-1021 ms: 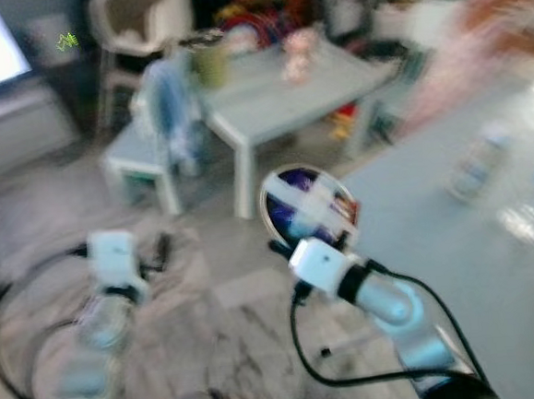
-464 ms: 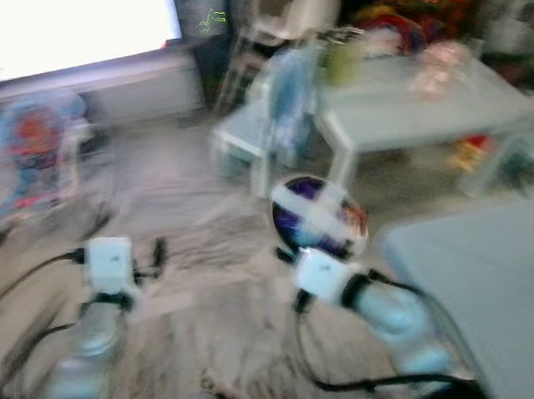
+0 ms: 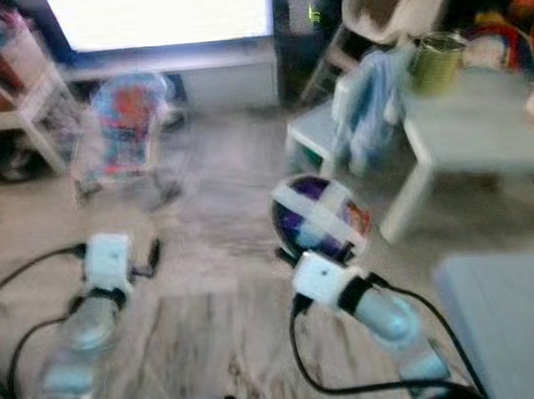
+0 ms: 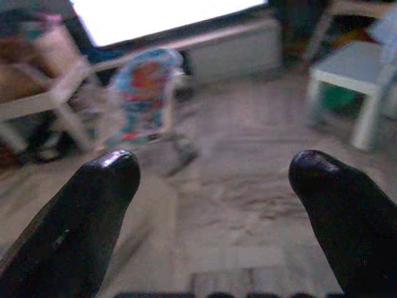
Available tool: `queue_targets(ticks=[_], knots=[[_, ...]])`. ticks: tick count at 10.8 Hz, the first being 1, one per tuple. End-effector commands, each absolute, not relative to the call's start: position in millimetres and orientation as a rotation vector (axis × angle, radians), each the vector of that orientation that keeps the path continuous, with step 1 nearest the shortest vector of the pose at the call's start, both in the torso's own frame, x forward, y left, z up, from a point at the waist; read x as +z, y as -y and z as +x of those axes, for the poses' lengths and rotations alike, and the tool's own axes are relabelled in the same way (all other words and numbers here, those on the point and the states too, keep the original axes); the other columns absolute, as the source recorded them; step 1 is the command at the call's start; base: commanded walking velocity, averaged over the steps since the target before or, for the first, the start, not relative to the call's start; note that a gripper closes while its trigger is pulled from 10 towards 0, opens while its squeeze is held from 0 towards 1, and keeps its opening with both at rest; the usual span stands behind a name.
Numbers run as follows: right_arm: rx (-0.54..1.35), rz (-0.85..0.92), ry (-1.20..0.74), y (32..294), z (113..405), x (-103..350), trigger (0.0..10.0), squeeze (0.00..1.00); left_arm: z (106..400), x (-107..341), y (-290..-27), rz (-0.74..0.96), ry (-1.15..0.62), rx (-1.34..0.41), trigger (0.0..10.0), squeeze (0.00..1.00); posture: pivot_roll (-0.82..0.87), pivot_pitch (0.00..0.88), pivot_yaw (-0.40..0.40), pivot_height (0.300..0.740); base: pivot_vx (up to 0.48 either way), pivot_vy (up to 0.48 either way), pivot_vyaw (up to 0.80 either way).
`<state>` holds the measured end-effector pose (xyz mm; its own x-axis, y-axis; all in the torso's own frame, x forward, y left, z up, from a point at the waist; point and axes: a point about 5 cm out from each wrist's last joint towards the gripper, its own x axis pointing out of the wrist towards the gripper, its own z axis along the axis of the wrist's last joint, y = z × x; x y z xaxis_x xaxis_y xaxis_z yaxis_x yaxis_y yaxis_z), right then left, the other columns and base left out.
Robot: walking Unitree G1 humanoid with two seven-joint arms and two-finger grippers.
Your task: Restocking fridge
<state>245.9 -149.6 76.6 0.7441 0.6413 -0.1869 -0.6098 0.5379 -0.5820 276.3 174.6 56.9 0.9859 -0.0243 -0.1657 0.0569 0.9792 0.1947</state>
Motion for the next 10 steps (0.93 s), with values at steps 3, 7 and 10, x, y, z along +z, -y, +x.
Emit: queue_targets(ticks=[3, 7, 10], knots=[[0.804, -0.734, 0.090, 141, 259, 82, 10.0, 0.00, 270, 53, -179, 0.191, -0.173, 0.004, 10.0, 0.00, 0.10, 0.037, -0.004, 0.740, 0.000, 0.095, 0.80], [0.819, -0.716, 0.093, 137, 256, 79, 10.0, 0.00, 269, 50, -183, 0.178, -0.187, 0.025, 10.0, 0.00, 0.09, 0.044, -0.007, 0.740, 0.000, 0.154, 0.80], [0.802, -0.711, 0.085, 142, 254, 78, 10.0, 0.00, 267, 45, -179, 0.169, -0.208, 0.022, 10.0, 0.00, 0.09, 0.047, -0.005, 0.740, 0.000, 0.396, 0.80]])
